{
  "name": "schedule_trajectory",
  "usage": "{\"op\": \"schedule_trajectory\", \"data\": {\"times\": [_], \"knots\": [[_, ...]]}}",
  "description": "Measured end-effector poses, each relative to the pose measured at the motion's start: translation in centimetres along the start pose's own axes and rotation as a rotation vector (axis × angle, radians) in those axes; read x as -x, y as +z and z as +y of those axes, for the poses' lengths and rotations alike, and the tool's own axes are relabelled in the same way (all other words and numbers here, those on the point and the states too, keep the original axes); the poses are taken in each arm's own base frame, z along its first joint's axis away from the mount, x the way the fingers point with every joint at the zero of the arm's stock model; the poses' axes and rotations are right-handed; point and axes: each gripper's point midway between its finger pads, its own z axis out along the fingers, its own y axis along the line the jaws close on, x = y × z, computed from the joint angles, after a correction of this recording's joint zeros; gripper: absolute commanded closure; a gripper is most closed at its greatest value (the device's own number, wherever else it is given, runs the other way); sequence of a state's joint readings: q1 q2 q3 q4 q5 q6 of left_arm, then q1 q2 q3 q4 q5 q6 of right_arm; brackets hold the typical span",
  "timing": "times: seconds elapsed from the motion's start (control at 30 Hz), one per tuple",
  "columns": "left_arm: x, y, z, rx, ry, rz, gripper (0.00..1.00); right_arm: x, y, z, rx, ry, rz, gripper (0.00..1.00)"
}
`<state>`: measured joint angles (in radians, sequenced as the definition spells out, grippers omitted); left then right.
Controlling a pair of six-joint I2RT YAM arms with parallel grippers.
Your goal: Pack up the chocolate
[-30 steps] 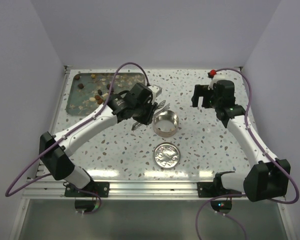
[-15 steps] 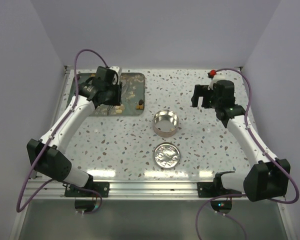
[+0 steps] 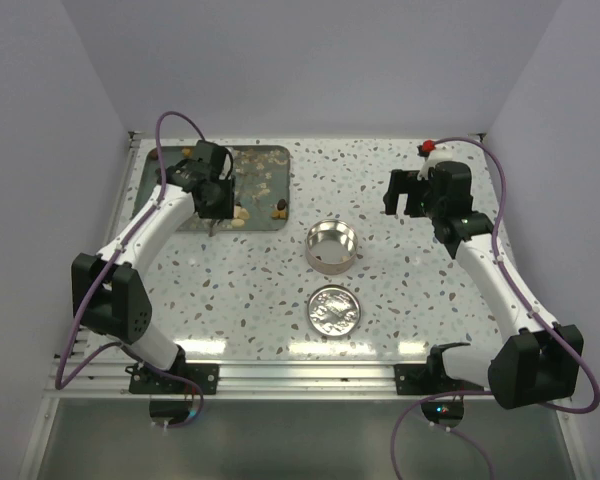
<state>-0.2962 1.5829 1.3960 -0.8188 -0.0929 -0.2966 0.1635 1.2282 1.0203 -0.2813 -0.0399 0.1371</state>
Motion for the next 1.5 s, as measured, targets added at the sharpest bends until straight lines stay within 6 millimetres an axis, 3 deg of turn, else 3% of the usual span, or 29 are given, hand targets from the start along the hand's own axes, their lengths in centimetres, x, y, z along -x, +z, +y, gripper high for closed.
{"op": "schedule_trajectory", "data": {"times": [0.3,0.83,1.5], "knots": [[-2.2,3.1,1.3,0.053,-0.005,0.087,0.61,0.1,-0.1,0.1,0.003,0.001,-0.002,0.02],[-1.9,4.4,3.9,0.102,-0.059,0.072,0.61,-0.4,0.3,0.1,0.006,0.002,0.015,0.01],[-1.6,4.6,4.1,0.069,-0.082,0.071,0.61,-0.4,0.3,0.1,0.006,0.002,0.015,0.02]]}}
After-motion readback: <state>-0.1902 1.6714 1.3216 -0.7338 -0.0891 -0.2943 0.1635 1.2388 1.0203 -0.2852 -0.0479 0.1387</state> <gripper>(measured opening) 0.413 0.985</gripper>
